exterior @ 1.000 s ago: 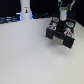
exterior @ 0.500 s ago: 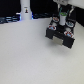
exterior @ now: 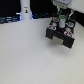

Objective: Open the kcup holder, insert the kcup into the holder, and close the kcup holder

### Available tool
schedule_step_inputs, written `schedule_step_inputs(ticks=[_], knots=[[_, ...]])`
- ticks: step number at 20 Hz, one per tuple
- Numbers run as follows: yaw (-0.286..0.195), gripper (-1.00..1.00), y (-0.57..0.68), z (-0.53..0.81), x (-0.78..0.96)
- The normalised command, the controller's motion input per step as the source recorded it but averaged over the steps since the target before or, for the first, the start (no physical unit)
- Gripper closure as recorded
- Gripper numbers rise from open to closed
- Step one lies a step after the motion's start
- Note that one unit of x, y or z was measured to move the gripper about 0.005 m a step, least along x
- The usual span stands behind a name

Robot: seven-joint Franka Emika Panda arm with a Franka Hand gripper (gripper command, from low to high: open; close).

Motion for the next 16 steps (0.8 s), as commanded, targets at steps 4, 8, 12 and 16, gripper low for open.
schedule_step_inputs(ticks=[4,8,12,16], knots=[[0.001,1.00,-0.01,-0.20,-0.05],[0.009,1.00,0.03,-0.17,0.01],[0.011,1.00,0.10,-0.21,0.10],[0.014,-1.00,0.13,0.05,0.15]])
